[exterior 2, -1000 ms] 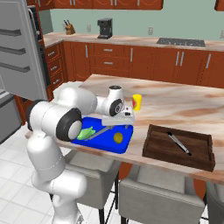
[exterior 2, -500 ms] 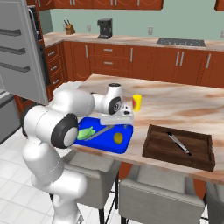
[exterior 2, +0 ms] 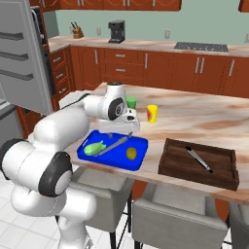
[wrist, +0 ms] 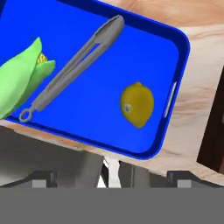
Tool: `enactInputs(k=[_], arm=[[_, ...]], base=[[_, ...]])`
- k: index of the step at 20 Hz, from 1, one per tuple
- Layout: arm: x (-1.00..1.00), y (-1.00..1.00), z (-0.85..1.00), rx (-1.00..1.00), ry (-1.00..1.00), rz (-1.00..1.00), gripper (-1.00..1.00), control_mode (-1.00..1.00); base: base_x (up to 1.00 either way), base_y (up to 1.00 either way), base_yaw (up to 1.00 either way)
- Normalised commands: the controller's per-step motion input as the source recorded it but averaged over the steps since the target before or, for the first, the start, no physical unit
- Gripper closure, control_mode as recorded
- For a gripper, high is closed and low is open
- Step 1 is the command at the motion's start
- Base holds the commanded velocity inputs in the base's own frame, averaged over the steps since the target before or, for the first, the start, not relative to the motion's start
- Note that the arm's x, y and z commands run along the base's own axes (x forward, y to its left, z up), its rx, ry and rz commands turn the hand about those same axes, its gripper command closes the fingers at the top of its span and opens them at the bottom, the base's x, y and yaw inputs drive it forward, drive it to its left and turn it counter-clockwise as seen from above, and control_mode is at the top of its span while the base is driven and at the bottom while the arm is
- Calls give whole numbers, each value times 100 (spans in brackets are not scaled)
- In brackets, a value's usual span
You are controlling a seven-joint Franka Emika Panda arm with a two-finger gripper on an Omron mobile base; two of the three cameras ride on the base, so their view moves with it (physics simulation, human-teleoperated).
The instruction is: Gather the lemon and corn from the fridge and place them on a tray on the dining counter. Then gather the chicken drumstick and fish from the fridge and place them on the other tray.
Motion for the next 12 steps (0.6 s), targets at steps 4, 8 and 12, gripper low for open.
enactInputs(k=[4, 8, 12], arm=[[-56, 58, 67, -3, -2, 0, -100, -100], [-53, 88, 57, -9, -3, 0, -100, -100], [-60, 81, 51, -9, -6, 2, -100, -100]], base=[[0, 0, 0], [0, 0, 0], [0, 0, 0]])
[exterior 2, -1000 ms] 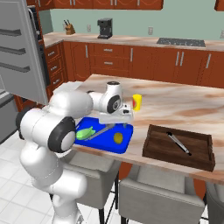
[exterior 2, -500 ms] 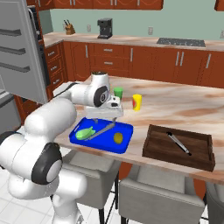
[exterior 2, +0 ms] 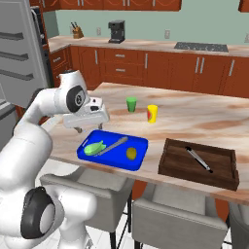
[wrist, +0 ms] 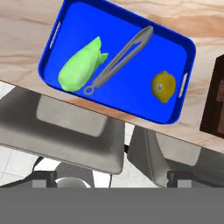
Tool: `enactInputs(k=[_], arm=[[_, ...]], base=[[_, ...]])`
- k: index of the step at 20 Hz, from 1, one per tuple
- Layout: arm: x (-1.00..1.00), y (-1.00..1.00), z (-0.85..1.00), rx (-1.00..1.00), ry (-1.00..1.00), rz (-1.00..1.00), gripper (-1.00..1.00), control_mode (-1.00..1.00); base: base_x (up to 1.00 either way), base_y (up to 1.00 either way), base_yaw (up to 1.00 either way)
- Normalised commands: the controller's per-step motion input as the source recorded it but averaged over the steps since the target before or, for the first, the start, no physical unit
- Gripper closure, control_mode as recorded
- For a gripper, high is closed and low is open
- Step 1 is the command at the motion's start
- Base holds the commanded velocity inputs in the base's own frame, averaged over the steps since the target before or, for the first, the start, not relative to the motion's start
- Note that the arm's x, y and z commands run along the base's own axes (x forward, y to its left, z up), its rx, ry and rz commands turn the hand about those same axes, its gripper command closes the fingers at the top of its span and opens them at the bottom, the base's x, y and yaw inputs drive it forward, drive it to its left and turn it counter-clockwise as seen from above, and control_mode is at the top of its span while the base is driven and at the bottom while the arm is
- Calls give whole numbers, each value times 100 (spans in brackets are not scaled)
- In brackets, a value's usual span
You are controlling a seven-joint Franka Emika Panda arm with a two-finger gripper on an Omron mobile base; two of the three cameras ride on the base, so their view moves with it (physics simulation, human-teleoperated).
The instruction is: Gather the lemon and corn from the fridge and place them on a tray on the dining counter. Then gather the chicken drumstick and fish from the fridge and place them on the other tray.
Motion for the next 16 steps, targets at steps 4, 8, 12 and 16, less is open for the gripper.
enactInputs(k=[4, 8, 12, 16], arm=[[-72, 66, 33, -7, -12, 7, -100, -100], [-58, 77, 5, -10, -19, 12, -100, -100], [-55, 67, -5, -12, -13, 13, -100, -100], [-47, 36, -7, -9, -9, 8, -100, 100]], base=[[0, 0, 0], [0, 0, 0], [0, 0, 0], [-21, 10, 2]])
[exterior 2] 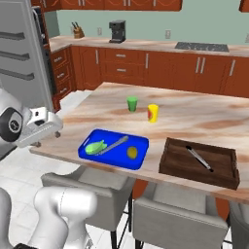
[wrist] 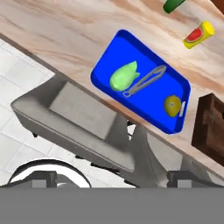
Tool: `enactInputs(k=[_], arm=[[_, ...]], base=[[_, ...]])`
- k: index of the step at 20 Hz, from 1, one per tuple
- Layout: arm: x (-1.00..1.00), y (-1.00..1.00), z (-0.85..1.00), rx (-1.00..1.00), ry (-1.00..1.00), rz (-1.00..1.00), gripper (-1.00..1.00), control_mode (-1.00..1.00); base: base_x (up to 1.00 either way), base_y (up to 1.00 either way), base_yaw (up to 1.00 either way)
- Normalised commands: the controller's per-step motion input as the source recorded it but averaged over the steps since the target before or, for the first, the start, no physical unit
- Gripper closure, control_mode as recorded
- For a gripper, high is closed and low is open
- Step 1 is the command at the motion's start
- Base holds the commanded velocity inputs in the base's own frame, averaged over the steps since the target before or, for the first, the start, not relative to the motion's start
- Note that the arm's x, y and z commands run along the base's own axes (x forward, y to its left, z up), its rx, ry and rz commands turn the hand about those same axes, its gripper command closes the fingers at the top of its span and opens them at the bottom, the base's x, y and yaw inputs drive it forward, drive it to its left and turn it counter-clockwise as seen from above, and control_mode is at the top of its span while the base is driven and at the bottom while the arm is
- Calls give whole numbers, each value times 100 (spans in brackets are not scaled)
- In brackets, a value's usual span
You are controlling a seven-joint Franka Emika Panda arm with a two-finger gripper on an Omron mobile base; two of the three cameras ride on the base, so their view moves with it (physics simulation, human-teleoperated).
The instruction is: Gather the lemon and corn from the fridge and place them on a tray on the dining counter. Then gather the chicken drumstick and fish from the fridge and place them on the other tray.
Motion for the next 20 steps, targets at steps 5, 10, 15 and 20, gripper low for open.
enactInputs(k=[5, 10, 15, 20], arm=[[0, 0, 0, 0, 0, 0, -100, 100], [0, 0, 0, 0, 0, 0, -100, 100], [0, 0, 0, 0, 0, 0, -100, 100], [0, 0, 0, 0, 0, 0, -100, 100]], base=[[-84, 58, 6], [-32, 97, 0], [15, 100, 0], [25, 100, 0]])
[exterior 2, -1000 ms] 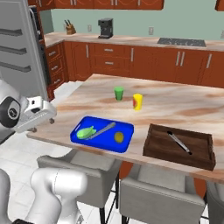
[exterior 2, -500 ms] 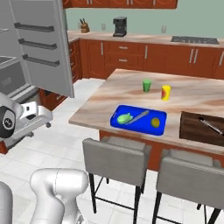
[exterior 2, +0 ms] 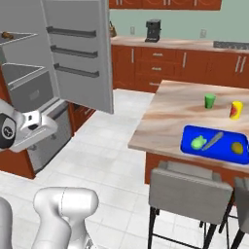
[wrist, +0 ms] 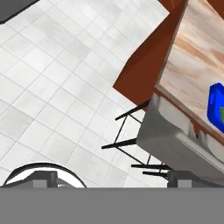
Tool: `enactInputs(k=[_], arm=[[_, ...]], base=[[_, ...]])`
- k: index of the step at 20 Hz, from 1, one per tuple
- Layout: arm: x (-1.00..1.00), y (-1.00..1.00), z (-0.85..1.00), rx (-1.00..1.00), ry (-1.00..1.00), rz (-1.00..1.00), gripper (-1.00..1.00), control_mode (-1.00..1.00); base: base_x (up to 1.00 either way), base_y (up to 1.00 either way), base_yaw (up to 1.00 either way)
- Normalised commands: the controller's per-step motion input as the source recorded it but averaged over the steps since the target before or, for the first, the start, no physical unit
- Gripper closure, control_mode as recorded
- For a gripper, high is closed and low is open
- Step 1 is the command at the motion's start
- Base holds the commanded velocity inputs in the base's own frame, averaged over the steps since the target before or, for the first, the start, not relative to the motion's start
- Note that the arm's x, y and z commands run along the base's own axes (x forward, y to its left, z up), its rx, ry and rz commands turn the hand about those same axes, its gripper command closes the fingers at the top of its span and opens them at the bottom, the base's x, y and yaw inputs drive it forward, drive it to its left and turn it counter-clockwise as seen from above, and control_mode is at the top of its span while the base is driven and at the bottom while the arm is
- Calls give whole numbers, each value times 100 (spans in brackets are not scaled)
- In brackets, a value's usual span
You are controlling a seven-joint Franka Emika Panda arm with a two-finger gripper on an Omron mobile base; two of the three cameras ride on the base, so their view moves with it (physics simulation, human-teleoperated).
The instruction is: Gather the lemon and corn from the fridge and place them on a tray on the dining counter. Then gather the chicken drumstick and fish from the fridge and place them on the other tray.
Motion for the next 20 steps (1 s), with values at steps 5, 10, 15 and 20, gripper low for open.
enactInputs(k=[5, 10, 15, 20], arm=[[0, 0, 0, 0, 0, 0, -100, 100], [0, 0, 0, 0, 0, 0, -100, 100], [0, 0, 0, 0, 0, 0, -100, 100], [0, 0, 0, 0, 0, 0, -100, 100]], base=[[51, 93, 2], [88, 60, 15], [59, 17, 26], [41, 2, 31]])
